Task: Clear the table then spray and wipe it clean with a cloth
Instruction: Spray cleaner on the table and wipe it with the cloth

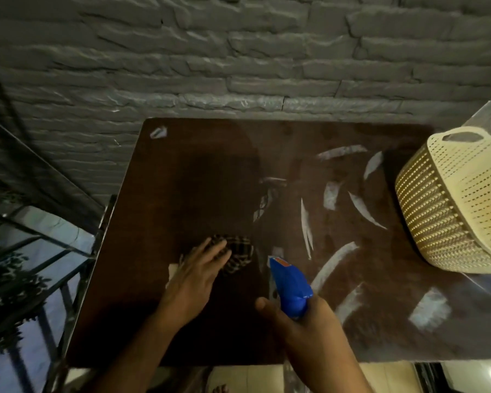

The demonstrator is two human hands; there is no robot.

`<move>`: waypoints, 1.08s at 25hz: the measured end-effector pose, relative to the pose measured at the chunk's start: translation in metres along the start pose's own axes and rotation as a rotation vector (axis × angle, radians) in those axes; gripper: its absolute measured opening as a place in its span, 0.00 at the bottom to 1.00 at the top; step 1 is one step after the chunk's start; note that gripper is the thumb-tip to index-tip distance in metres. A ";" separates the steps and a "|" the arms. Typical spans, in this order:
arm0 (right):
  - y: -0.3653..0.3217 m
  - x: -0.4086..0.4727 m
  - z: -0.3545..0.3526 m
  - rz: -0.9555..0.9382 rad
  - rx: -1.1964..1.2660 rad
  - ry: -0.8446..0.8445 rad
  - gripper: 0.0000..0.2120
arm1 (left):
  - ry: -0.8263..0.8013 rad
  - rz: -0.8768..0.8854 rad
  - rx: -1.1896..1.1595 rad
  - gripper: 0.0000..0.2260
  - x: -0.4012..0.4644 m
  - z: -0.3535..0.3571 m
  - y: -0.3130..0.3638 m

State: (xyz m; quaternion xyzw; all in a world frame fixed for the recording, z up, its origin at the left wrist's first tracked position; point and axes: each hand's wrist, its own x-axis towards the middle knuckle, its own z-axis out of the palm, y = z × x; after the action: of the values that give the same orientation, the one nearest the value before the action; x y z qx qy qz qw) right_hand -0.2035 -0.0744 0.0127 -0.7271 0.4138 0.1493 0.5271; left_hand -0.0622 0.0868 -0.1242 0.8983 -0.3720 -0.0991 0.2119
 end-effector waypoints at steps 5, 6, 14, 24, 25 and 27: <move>-0.020 0.024 -0.012 0.041 0.011 -0.019 0.20 | 0.151 -0.317 -0.042 0.21 0.136 -0.024 -0.068; -0.022 0.028 -0.015 0.041 0.025 -0.011 0.20 | 0.149 -0.351 -0.029 0.21 0.158 -0.026 -0.066; -0.031 0.061 -0.080 -0.101 0.020 -0.081 0.17 | 0.246 -0.292 -0.125 0.23 0.090 0.000 -0.033; -0.054 0.108 -0.103 -0.090 -0.063 -0.158 0.16 | 0.157 -0.143 -0.142 0.24 0.110 0.012 0.014; -0.059 0.116 -0.101 -0.096 -0.083 -0.164 0.18 | 0.169 -0.147 -0.132 0.24 0.119 0.005 -0.006; -0.074 0.132 -0.099 -0.098 -0.092 -0.143 0.20 | 0.233 -0.347 -0.111 0.24 0.154 -0.018 -0.067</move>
State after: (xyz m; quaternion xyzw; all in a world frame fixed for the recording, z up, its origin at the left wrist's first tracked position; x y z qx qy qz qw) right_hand -0.0877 -0.2133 0.0133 -0.7573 0.3318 0.1940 0.5280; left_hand 0.0941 0.0259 -0.1418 0.9411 -0.1789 -0.0498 0.2824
